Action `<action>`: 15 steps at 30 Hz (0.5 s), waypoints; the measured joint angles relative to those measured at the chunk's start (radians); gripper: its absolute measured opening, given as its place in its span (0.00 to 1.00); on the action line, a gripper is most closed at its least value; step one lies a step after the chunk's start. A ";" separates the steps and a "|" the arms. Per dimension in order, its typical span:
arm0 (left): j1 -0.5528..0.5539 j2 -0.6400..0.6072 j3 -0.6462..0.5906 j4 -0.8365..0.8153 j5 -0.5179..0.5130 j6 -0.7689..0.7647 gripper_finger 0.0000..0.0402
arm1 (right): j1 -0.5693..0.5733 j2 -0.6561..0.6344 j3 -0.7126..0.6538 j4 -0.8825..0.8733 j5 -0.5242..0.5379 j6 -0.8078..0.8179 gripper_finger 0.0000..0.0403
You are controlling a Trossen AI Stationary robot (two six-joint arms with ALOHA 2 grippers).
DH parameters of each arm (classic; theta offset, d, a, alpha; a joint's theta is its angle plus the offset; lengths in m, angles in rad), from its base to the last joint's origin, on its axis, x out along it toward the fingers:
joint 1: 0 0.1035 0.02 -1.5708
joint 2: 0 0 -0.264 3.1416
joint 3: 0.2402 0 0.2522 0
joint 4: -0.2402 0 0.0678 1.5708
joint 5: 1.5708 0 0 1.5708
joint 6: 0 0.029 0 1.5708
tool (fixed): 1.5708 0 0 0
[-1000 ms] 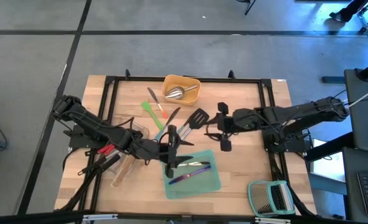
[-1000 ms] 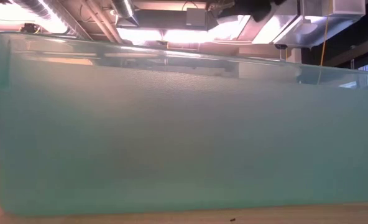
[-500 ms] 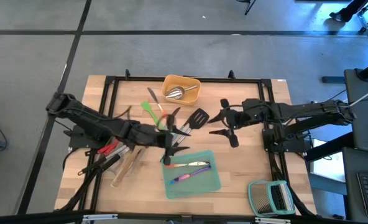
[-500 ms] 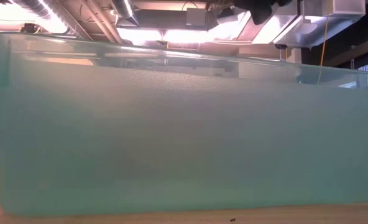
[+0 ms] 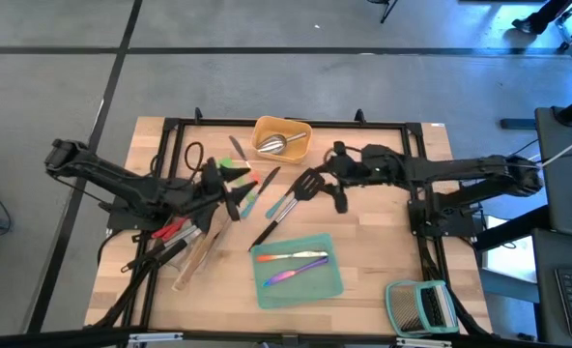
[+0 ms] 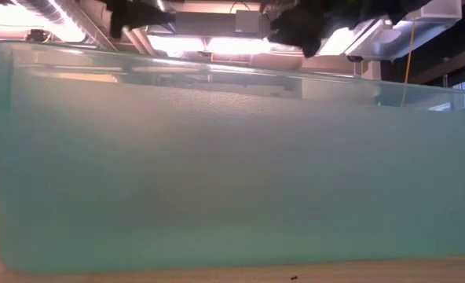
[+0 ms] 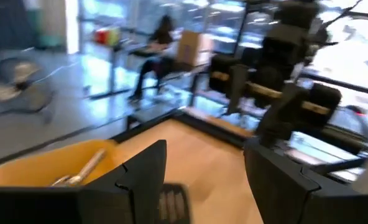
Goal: Pick & Place Kitchen Items
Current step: Put the green spatula into the transparent bin
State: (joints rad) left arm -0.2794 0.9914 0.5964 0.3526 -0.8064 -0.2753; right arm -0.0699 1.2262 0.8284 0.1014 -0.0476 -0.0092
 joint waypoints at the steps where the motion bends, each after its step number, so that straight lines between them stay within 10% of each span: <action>1: 0.000 -0.003 -0.001 -0.016 -0.023 -0.018 0.52 | -0.008 0.020 0.000 0.020 -0.001 0.002 0.49; 15: -0.013 -0.091 0.006 -0.008 0.174 0.051 0.52 | -0.012 0.386 0.149 0.176 -0.009 0.154 0.49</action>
State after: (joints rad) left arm -0.2922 0.9003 0.6022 0.3441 -0.6324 -0.2241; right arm -0.0820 1.6124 0.9774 0.2778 -0.0564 0.1449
